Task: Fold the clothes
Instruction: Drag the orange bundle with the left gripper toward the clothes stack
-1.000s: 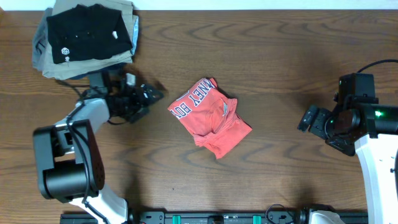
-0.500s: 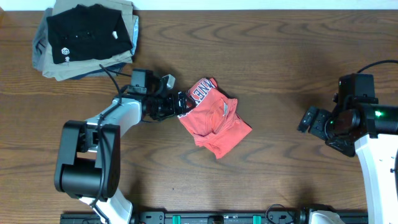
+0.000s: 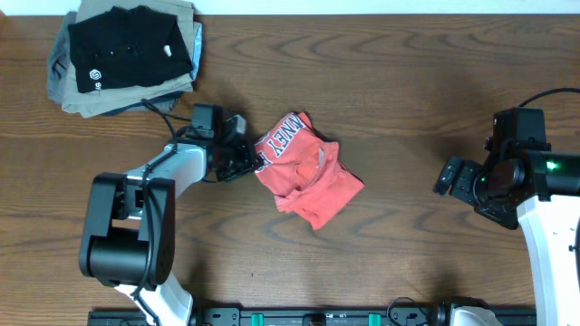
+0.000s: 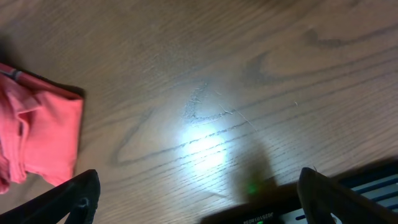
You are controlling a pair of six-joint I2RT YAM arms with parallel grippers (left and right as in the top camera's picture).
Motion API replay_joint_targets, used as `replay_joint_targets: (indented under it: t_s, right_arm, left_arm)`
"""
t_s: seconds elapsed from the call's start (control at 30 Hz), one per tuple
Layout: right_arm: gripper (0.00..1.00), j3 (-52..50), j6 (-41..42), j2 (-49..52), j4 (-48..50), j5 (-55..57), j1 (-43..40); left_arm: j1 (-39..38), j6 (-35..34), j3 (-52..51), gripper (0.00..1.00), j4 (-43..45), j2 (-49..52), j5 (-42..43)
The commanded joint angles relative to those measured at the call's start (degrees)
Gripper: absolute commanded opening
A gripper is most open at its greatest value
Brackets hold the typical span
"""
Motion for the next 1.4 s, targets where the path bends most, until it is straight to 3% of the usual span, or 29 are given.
replay_joint_targets:
  t_s: [0.0, 0.4, 0.47, 0.5, 0.53, 0.57, 0.6, 0.67, 0.9, 1.37]
  right_arm:
    - [0.99, 0.48, -0.63, 0.07, -0.15, -0.02, -0.37]
    - [0.99, 0.48, -0.63, 0.07, 0.74, -0.02, -0.37]
    - [0.99, 0.48, -0.61, 0.07, 0.98, -0.02, -0.37]
    - [0.99, 0.48, -0.61, 0.07, 1.11, -0.02, -0.37]
    - [0.99, 0.48, -0.61, 0.07, 1.27, -0.02, -0.37]
    - [0.99, 0.48, -0.61, 0.07, 1.51, -0.02, -0.37]
    - [0.99, 0.48, -0.61, 0.07, 1.81, -0.04, -0.37]
    - [0.99, 0.48, -0.59, 0.07, 2.51, -0.04, -0.37]
    - [0.99, 0.48, -0.61, 0.07, 2.82, -0.68, -0.37]
    - [0.99, 0.48, -0.63, 0.07, 0.87, -0.68, -0.37]
  left_arm:
    - [5.29, -3.82, -1.9, 0.06, -2.23, 2.51, -13.4]
    - [25.59, -5.73, -1.9, 0.06, -5.73, 2.51, -15.41]
    - [28.06, -5.73, -1.9, 0.1, -6.78, 2.51, -13.81]
    - [28.87, -5.73, -1.9, 0.15, -7.41, 2.51, -12.39]
    - [29.46, -5.73, -1.9, 0.32, -8.07, 2.51, -10.71]
    - [29.9, -5.73, -1.9, 0.58, -8.83, 2.51, -8.87]
    - [30.08, -5.73, -1.9, 0.75, -9.75, 2.51, -7.21]
    - [30.01, -5.7, -1.9, 0.92, -11.58, 2.51, -4.83]
    - [29.92, -4.79, -1.88, 0.94, -13.53, 2.4, -3.58]
    - [30.12, 5.16, -0.66, 0.94, 7.8, 1.2, -6.99]
